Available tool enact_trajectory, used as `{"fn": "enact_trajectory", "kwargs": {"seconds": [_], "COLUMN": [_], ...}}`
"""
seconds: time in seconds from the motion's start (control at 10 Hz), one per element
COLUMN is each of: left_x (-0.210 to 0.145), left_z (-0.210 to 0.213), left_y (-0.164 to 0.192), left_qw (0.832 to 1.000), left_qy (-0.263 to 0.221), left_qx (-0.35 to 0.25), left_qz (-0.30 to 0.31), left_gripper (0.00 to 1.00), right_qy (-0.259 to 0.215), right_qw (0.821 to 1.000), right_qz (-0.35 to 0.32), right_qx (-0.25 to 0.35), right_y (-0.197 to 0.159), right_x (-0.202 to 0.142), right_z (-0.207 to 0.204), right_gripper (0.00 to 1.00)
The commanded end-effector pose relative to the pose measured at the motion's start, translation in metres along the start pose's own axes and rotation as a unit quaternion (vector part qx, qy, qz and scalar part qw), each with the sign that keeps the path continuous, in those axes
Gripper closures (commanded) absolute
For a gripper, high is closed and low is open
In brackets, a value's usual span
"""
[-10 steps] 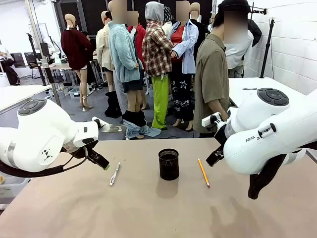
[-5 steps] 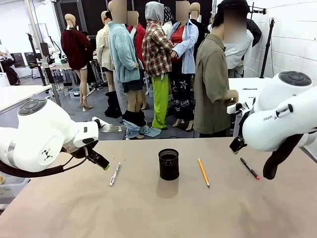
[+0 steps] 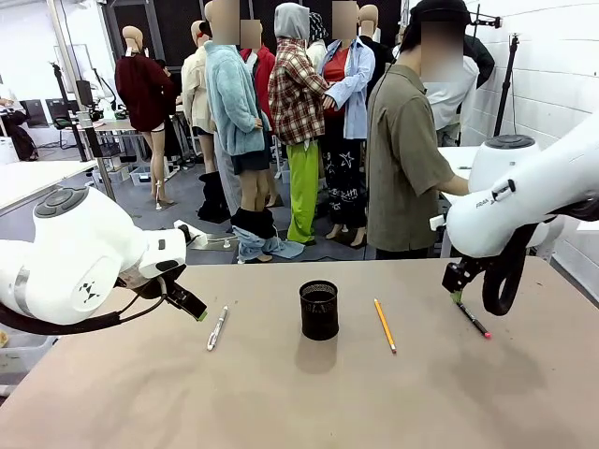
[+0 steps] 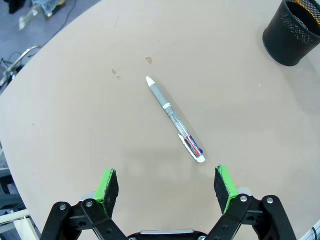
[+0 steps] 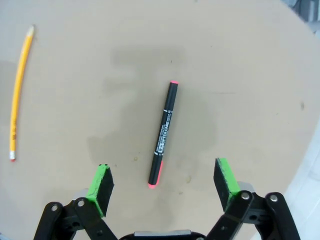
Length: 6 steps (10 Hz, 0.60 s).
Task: Place the pens into the pen holder.
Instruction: Pick up a writing instrument from the table and place it into the Pen holder.
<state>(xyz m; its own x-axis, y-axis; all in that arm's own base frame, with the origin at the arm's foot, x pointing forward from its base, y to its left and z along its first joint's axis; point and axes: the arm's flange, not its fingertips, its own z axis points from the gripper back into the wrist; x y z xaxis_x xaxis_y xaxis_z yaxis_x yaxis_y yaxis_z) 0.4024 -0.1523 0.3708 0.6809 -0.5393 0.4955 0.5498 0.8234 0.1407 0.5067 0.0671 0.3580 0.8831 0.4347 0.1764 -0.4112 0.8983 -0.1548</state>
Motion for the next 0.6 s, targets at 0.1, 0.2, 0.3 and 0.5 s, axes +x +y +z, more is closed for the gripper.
{"fn": "enact_trajectory", "kwargs": {"seconds": [0.1,0.2,0.3,0.5], "left_x": [0.000,0.000,0.000,0.000], "left_z": [0.000,0.000,0.000,0.000], "left_y": [0.001,0.001,0.001,0.001], "left_qw": [1.000,1.000,1.000,1.000], "left_qy": [0.000,0.000,0.000,0.000], "left_qx": [0.000,0.000,0.000,0.000], "left_qz": [0.002,0.002,0.002,0.002], "left_gripper": [0.00,0.00,0.00,0.00], "right_qy": [0.038,0.045,0.054,0.068], "right_qw": [0.999,0.999,0.998,0.997], "right_qz": [0.000,-0.003,-0.006,-0.016], "right_qx": [0.004,0.001,0.006,0.015], "right_y": [0.001,0.001,-0.001,-0.004], "right_x": [0.017,0.018,0.018,0.021], "right_z": [-0.028,-0.036,-0.045,-0.063], "right_gripper": [0.00,0.00,0.00,0.00]}}
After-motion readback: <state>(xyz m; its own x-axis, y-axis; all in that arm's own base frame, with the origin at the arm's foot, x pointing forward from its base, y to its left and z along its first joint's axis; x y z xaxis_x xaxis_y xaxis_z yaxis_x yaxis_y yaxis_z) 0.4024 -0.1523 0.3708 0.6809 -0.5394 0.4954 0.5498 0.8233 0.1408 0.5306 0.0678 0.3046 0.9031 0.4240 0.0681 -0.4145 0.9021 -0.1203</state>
